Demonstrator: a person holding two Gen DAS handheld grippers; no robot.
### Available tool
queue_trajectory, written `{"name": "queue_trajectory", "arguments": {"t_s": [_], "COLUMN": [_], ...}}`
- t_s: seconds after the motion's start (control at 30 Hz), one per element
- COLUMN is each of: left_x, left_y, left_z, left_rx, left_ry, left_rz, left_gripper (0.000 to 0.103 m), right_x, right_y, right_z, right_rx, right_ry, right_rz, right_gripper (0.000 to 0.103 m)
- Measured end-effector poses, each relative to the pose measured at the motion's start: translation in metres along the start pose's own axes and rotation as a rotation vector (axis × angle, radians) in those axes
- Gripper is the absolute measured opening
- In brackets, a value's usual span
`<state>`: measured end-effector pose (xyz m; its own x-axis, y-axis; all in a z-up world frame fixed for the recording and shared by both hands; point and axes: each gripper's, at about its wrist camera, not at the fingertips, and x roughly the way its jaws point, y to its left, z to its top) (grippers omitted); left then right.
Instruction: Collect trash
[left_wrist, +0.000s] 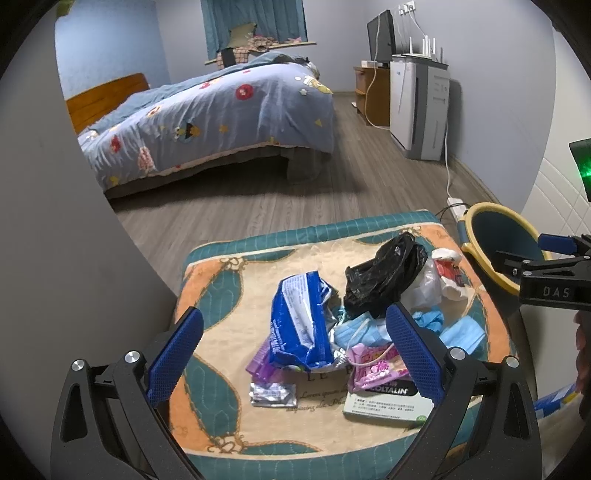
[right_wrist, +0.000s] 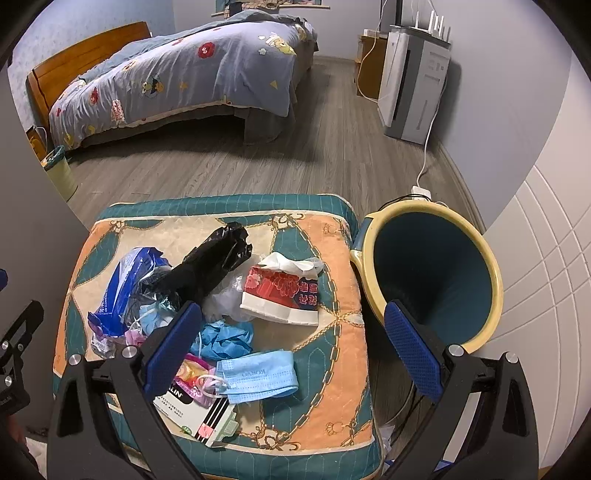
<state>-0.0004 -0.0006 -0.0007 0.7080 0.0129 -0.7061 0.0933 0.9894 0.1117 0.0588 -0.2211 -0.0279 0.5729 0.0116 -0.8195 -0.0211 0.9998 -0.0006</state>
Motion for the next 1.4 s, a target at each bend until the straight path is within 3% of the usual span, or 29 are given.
{"name": "queue_trajectory", "arguments": {"t_s": [1.4], "left_x": [0.0020], "left_y": [-0.0023], "left_z": [-0.0009], "left_rx": [0.016], "left_ry": [-0.002], "left_rz": [0.014], "left_gripper": [0.098], "right_x": [0.0052], "right_y": [-0.0010], "right_z": [-0.0042], "right_rx": [0.011], "right_ry": [0.023], "right_rz": [0.006], "right_gripper": [0.097]}}
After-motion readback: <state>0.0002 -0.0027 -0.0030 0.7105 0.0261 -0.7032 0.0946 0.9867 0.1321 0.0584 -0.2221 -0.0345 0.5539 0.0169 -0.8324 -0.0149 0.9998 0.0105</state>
